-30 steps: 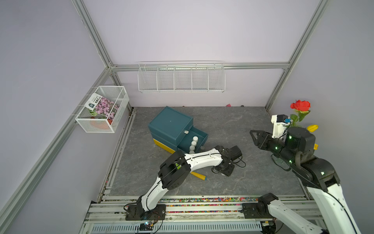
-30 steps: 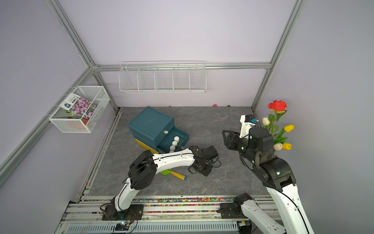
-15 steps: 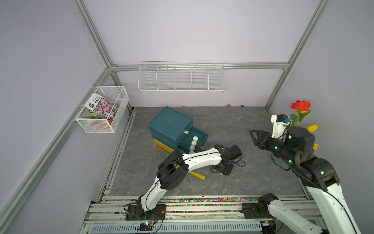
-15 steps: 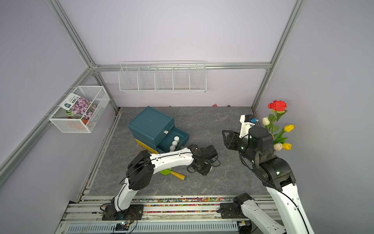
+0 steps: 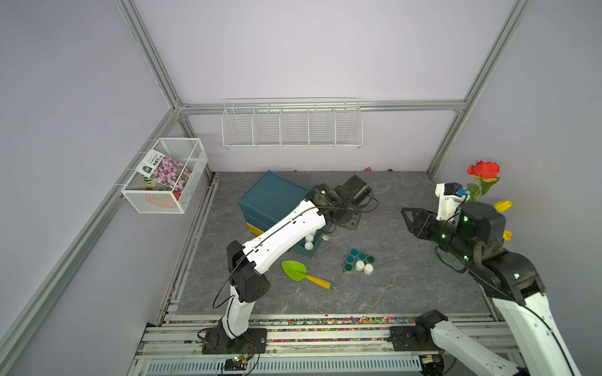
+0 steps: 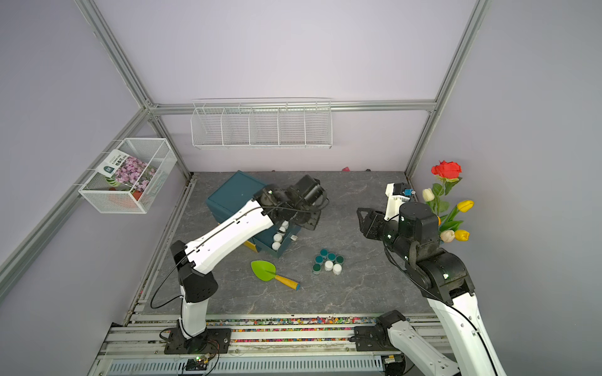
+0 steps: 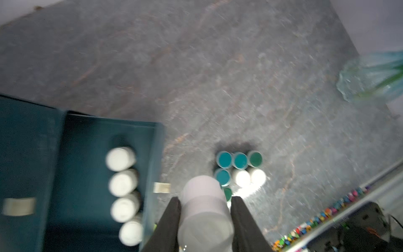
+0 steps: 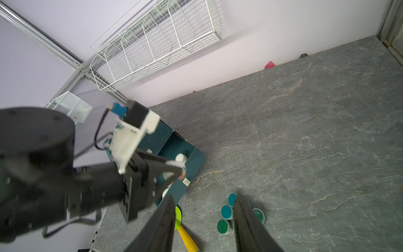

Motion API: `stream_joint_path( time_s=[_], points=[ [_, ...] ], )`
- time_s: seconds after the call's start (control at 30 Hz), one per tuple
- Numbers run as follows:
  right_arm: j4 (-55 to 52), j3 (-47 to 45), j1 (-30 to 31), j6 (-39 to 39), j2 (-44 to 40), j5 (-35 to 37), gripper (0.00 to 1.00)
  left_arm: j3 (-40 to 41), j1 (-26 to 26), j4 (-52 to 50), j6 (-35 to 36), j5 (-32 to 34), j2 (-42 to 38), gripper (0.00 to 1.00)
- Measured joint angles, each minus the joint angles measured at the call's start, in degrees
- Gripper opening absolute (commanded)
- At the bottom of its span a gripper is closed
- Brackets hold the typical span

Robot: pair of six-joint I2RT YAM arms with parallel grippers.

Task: Put the paint cans in the drawer according to color
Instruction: Place the paint can in the drawer.

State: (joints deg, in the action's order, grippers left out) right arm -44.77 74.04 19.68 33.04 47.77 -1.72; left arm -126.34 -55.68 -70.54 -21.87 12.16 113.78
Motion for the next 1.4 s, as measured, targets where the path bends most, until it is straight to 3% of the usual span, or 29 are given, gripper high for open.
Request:
stream_joint_path(
  time_s=[0.17, 0.37, 0.63, 1.1, 1.4],
  points=[
    [0.92, -0.09, 0.0, 0.2, 0.0, 0.0, 0.46, -0.17, 6.16, -0.96, 2.91, 2.05, 1.97, 0.18],
    [0.94, -0.15, 0.0, 0.2, -0.07, 0.02, 0.46, -0.15, 9.22, -0.17, 4.7, 2.21, 6.69, 0.18],
    [0.92, -0.15, 0.0, 0.2, -0.11, 0.02, 0.46, 1.01, 10.43, 1.66, 4.98, 1.92, 10.21, 0.18],
    [0.92, -0.15, 0.0, 0.2, 0.09, 0.0, 0.46, 9.2, 10.4, 5.9, 2.78, -3.21, 7.8, 0.18],
    [0.92, -0.15, 0.0, 0.2, 0.9, 0.0, 0.46, 10.62, 10.4, 7.04, 2.45, -3.08, 6.93, 0.18]
  ],
)
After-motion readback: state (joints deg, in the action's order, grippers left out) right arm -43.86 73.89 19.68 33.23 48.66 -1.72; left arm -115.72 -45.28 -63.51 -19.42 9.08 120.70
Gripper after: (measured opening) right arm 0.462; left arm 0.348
